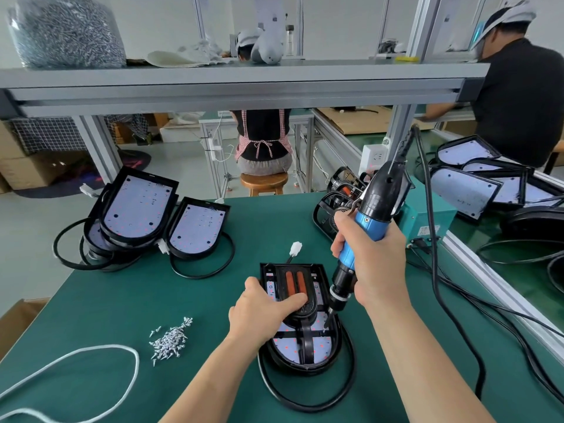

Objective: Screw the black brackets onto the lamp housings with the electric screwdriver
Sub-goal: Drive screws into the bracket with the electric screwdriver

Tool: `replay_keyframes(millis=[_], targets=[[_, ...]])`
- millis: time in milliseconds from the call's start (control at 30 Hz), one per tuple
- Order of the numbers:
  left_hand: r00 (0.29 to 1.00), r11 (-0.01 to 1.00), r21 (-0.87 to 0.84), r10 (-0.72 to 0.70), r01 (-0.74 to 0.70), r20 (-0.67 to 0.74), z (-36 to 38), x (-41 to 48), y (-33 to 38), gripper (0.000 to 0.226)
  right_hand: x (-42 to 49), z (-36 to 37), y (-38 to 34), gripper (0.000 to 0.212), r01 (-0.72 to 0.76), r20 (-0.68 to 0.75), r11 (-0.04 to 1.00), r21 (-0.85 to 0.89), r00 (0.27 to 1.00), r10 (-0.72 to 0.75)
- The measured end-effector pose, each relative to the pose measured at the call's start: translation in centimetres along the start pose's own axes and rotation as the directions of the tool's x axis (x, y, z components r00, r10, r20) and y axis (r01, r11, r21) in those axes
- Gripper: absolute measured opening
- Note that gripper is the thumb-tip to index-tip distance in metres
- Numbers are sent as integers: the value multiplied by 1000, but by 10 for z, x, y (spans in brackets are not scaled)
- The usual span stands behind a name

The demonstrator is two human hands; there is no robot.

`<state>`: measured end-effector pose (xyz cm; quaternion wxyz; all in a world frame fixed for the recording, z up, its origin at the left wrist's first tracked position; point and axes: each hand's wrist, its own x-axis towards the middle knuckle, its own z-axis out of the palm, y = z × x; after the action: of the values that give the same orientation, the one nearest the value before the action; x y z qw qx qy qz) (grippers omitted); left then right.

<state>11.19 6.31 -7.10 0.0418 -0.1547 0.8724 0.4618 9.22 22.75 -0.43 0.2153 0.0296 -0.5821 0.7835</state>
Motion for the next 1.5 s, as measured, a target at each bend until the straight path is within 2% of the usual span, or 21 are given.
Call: replay_keyframes(millis=[467,667,900,1133,1333,1433,1500], targets=[[999,1000,-10,26,-27,-29,4,6,-7,76,-4,5,5,15,-2,93,1000,-21,996,4],[999,999,-29,27,-28,-27,6,7,-5,78,-1,6,6,25,-13,118,998,-55,993,20],[999,999,-50,13,-15,-42,8,6,-6,75,2,3,11,25,-35,119,999,-17,992,37],[1000,999,-49,2,-3,-15,5,5,-6,75,2,2,6,13,-36,286,999,-5,958,36],[1000,998,-63,12,-11,23,0,0,-1,79,10,-6,-5,13,-67,424,992,106,906,16],[999,998,-68,13,-10,41,0,1,-3,76,19,-14,-12,13,-78,383,969,234,923,-18],[999,998,-60,10,-8,30,0,0,-4,73,23,-23,-11,14,-148,297,921,360,954,37]])
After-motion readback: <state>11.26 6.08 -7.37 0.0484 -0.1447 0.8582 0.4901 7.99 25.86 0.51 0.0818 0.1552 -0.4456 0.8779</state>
